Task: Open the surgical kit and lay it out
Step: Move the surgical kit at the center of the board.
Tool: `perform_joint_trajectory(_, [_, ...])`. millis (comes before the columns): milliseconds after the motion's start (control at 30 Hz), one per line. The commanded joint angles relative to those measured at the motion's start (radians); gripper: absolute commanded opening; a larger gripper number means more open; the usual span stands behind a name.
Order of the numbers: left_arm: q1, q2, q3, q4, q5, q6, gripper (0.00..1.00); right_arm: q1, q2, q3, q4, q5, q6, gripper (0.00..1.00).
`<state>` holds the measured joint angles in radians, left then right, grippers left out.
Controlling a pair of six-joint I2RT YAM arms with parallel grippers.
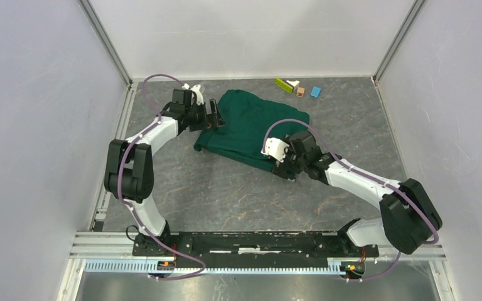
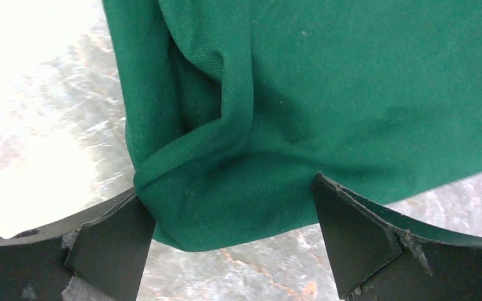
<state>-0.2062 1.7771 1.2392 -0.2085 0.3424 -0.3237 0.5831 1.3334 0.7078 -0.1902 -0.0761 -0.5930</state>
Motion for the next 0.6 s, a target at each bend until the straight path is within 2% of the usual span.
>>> perform_joint_trajectory(0, [0.040, -0.025, -0.042, 0.032, 0.031, 0.005, 0.98, -0.018, 0.066, 0.096, 0.065, 0.210, -0.054, 0.98])
perform_joint_trajectory(167, [0.062, -0.085, -0.123, 0.052, 0.091, -0.011, 0.97, -0.040, 0.122, 0.209, 0.034, 0.217, -0.092, 0.99])
perform_joint_trajectory(300, [0.069, -0.155, -0.179, 0.075, 0.175, -0.007, 0.97, -0.046, 0.096, 0.254, 0.014, 0.169, -0.109, 0.99])
perform_joint_trajectory(467, [0.102, -0.246, -0.242, 0.149, 0.300, -0.015, 0.97, -0.034, 0.071, 0.359, -0.054, -0.173, -0.087, 0.99])
perform_joint_trajectory(567, [0.136, -0.299, -0.272, 0.181, 0.336, -0.035, 0.97, 0.003, 0.126, 0.436, -0.051, -0.277, -0.067, 0.99])
